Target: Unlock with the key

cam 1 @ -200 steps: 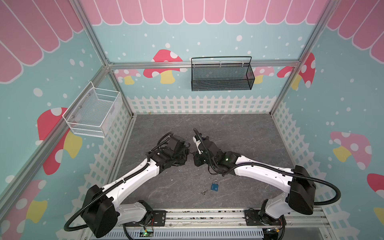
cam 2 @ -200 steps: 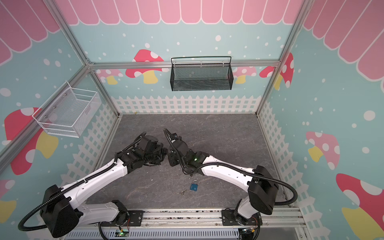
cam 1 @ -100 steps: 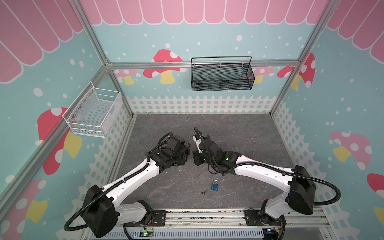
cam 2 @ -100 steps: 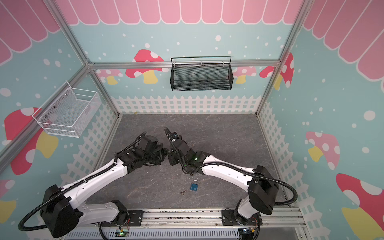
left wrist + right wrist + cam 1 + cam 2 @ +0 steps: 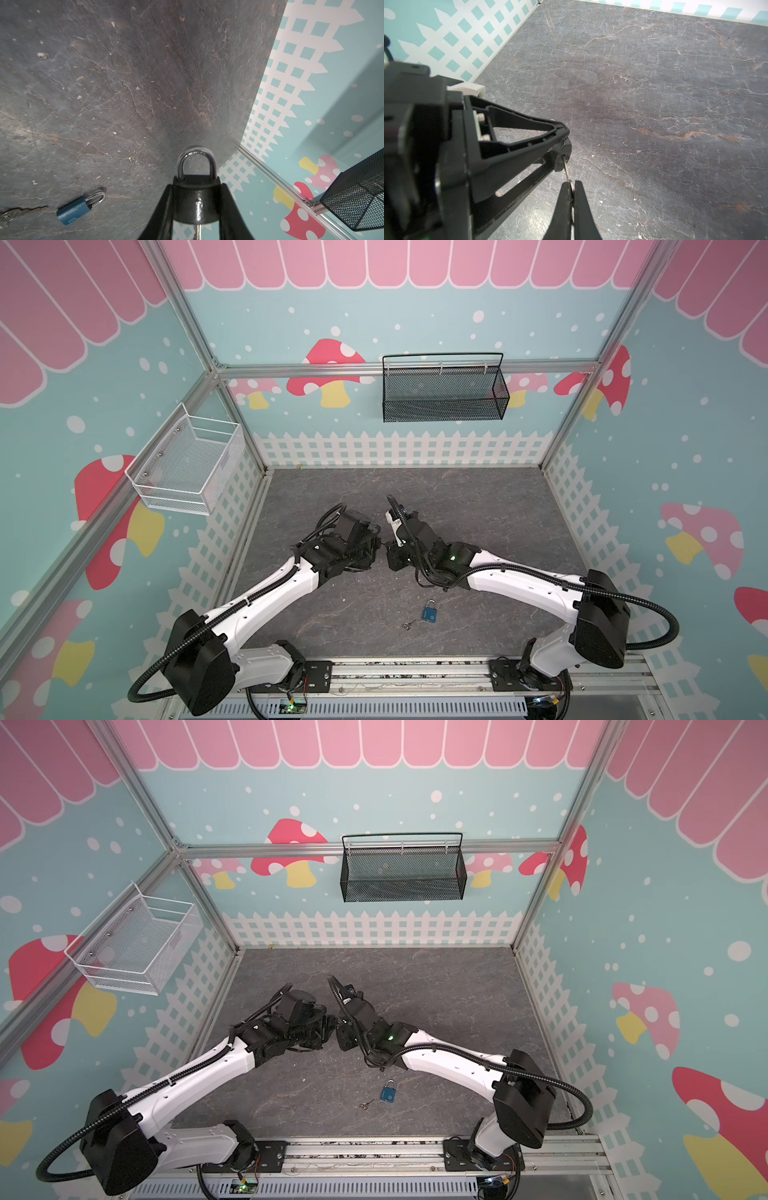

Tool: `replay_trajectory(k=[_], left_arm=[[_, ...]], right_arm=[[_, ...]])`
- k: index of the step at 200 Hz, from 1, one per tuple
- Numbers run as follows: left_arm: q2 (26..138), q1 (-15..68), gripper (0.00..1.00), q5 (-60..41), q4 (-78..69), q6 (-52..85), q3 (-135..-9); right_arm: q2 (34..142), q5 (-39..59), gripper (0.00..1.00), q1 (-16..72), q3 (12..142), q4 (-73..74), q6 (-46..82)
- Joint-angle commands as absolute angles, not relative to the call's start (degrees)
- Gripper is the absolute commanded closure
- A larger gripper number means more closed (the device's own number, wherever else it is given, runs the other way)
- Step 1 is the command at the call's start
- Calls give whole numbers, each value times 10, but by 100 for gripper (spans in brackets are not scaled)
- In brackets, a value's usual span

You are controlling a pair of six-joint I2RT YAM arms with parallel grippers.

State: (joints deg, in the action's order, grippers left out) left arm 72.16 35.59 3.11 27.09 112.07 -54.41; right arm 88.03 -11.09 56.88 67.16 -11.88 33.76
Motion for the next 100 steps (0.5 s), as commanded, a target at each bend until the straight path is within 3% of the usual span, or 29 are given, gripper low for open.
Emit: replay_trajectory(k=[1, 67, 100], left_arm=[[717, 355, 100, 27, 257, 1126, -561], [716, 363, 100, 9, 223, 1146, -560], [708, 371, 100, 3, 206, 1155, -561]], right_arm=[[892, -109, 100, 568, 678, -107, 349], [883, -88, 100, 568, 666, -72, 392], [886, -164, 100, 568, 661, -83, 374]])
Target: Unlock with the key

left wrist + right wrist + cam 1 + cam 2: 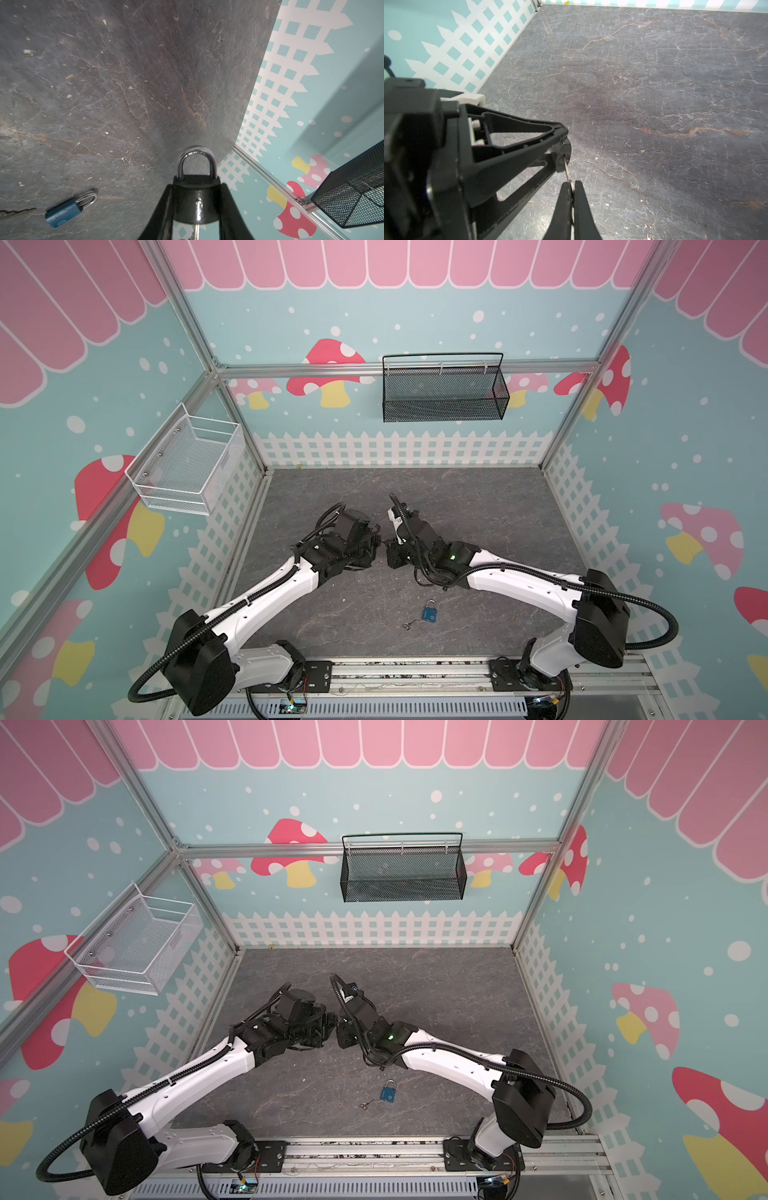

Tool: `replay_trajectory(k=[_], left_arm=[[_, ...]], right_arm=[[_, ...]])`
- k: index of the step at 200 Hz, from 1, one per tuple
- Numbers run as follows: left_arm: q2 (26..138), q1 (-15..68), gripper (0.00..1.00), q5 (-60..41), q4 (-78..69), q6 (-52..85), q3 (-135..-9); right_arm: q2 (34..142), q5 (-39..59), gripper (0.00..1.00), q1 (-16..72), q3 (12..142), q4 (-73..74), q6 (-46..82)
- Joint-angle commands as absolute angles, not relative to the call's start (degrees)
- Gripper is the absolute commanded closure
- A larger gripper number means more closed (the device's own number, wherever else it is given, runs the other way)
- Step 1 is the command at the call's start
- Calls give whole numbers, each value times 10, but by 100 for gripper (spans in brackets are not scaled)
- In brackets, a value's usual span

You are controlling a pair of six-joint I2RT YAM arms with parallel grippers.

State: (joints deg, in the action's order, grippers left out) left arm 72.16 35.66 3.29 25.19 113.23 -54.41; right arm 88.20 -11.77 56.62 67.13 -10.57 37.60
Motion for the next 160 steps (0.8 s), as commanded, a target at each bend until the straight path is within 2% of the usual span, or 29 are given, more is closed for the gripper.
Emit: replay_trajectory(k=[1, 23, 51, 69, 100, 120, 134, 160], left_arm=[[707, 371, 100, 3, 206, 1154, -561], [699, 375, 100, 10, 213, 1147, -568], [703, 381, 100, 5, 216, 1151, -576], [710, 388, 100, 0, 210, 1151, -588], [722, 395, 100, -13, 201, 1150, -599], [720, 402, 100, -15, 195, 1151, -601], [716, 403, 100, -9, 202, 1148, -601], [714, 404, 100, -10, 213, 1148, -598]], right_arm=[[886, -167, 100, 568, 660, -83, 373], [882, -229, 100, 568, 653, -84, 344], [880, -246, 100, 569, 644, -55, 311], [866, -189, 100, 568, 627, -4, 298], [857, -31, 100, 567, 624, 45, 375], [858, 0, 100, 562, 629, 57, 418], [855, -14, 100, 558, 632, 55, 422], [856, -109, 100, 561, 638, 32, 363]])
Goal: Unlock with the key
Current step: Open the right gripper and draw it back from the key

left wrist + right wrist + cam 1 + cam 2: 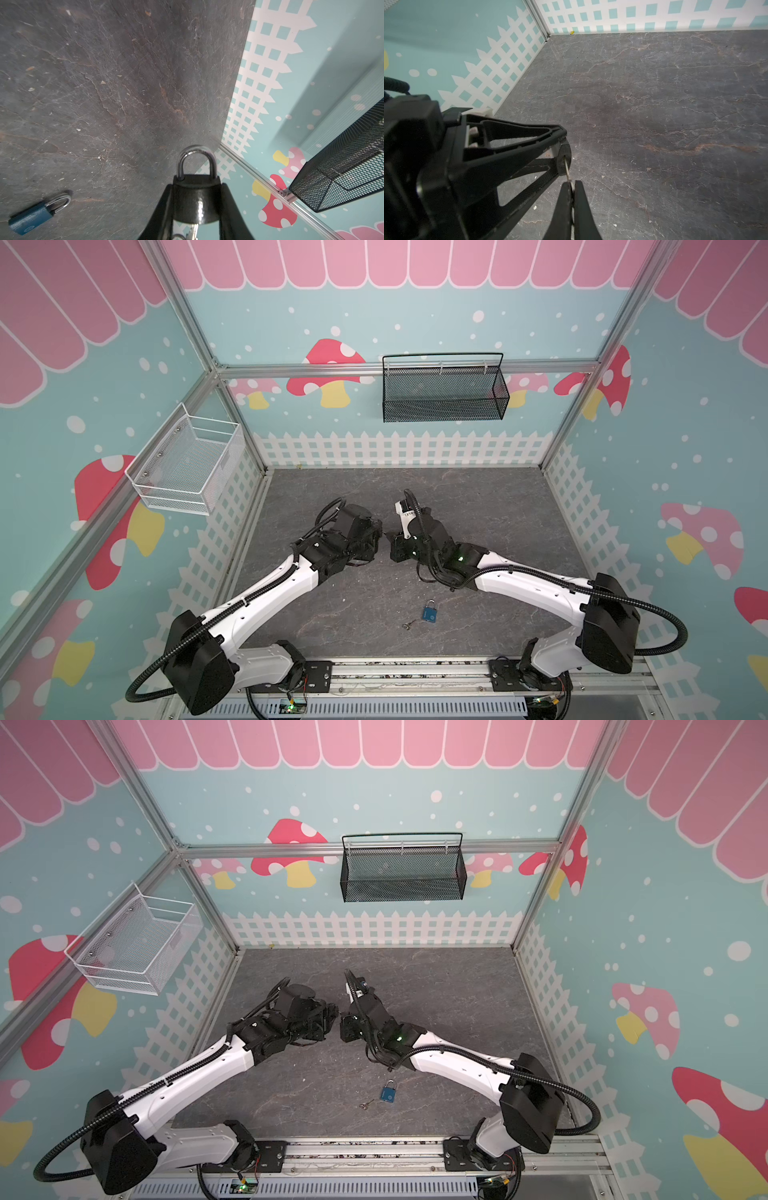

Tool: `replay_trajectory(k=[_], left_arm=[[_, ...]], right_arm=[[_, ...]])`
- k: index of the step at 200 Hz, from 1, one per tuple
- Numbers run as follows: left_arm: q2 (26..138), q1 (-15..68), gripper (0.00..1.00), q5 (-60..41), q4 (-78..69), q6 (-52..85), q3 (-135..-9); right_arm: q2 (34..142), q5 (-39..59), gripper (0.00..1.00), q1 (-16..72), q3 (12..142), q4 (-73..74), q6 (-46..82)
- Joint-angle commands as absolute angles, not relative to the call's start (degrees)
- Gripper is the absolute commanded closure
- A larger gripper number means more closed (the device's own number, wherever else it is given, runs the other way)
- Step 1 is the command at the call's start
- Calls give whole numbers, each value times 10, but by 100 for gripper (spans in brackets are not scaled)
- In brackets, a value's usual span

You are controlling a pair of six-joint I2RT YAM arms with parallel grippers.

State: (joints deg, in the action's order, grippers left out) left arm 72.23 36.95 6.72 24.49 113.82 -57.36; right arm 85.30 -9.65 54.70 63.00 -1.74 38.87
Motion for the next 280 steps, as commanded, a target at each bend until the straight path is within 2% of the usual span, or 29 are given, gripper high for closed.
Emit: replay_trajectory(k=[1, 22, 54, 67, 93, 109, 125, 158, 175, 220, 280], left_arm=[[713, 404, 100, -10, 213, 1149, -597], [715, 406, 100, -11, 228, 1143, -604], [725, 411, 100, -18, 237, 1139, -607], [731, 414, 100, -18, 236, 1141, -610], [739, 418, 100, -21, 236, 1134, -614], [742, 420, 100, -27, 236, 1137, -610], [742, 421, 100, -30, 237, 1138, -607], [738, 421, 100, -26, 241, 1136, -608], [735, 421, 100, -24, 242, 1138, -608], [734, 422, 100, -25, 223, 1140, -605], [724, 423, 100, -19, 222, 1147, -579]], right_arm=[[856, -111, 100, 562, 637, 32, 360], [855, -173, 100, 563, 615, 50, 292], [852, -142, 100, 567, 592, 107, 239], [857, -103, 100, 565, 600, 105, 281], [868, 39, 100, 542, 627, 98, 425], [870, 76, 100, 534, 639, 98, 481], [866, 52, 100, 536, 646, 88, 468], [874, -76, 100, 546, 651, 42, 364], [870, -86, 100, 545, 647, 36, 353], [876, 57, 100, 529, 652, 50, 501], [865, 133, 100, 495, 657, 48, 661]])
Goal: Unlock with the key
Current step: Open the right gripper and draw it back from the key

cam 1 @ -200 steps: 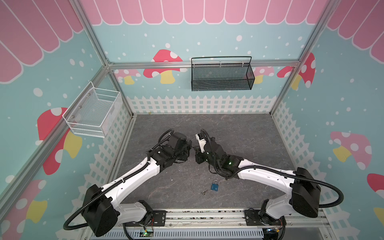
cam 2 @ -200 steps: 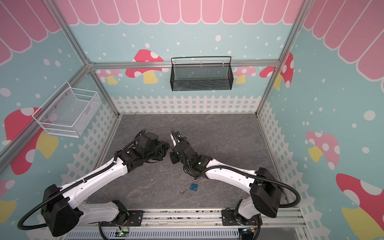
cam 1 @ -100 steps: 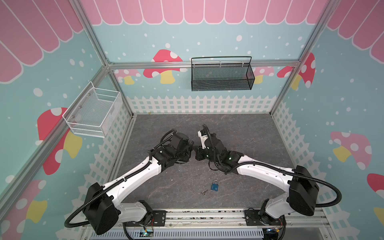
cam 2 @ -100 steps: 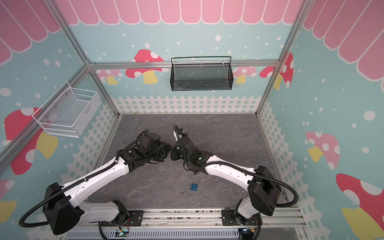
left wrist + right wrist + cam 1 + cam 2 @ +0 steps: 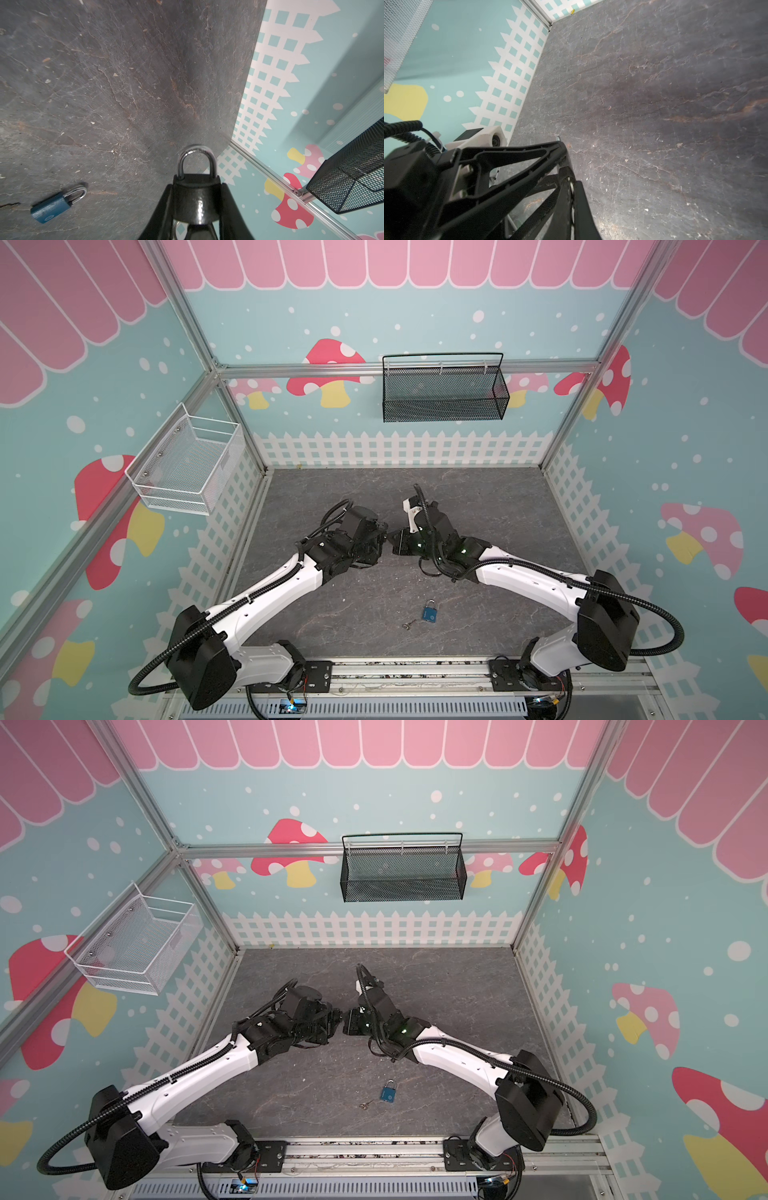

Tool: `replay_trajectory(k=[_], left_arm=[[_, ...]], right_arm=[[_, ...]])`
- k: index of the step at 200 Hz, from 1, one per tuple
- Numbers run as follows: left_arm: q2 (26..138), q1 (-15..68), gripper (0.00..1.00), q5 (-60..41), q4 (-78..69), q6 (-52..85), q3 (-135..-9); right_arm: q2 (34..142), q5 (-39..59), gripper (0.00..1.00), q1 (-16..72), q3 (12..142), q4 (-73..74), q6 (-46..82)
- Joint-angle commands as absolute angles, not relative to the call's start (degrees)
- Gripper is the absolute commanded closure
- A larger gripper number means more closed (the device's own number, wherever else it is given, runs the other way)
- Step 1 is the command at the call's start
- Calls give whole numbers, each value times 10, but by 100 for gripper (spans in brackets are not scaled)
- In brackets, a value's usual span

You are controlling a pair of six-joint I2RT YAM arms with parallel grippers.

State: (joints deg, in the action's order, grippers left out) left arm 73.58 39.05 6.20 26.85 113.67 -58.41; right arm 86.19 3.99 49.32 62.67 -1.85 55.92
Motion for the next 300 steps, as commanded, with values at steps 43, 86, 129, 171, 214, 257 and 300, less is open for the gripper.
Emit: replay_trajectory(k=[43, 86, 129, 171, 214, 257, 300], left_arm=[[719, 423, 100, 0, 225, 1153, -558], [719, 423, 100, 22, 224, 1158, -546], [713, 423, 100, 41, 206, 1168, -535], [703, 413, 100, 59, 215, 1143, -545], [695, 387, 100, 92, 304, 1023, -614], [687, 340, 100, 71, 337, 869, -623], [656, 327, 100, 128, 385, 600, -637]], right_arm=[[849, 147, 100, 480, 652, 65, 738], [829, 151, 100, 473, 625, 103, 804], [837, 162, 100, 472, 615, 125, 821], [830, 131, 100, 473, 613, 91, 745], [799, 98, 61, 466, 576, 59, 709], [727, 46, 27, 453, 573, 18, 612], [675, 73, 17, 411, 568, -52, 498]])
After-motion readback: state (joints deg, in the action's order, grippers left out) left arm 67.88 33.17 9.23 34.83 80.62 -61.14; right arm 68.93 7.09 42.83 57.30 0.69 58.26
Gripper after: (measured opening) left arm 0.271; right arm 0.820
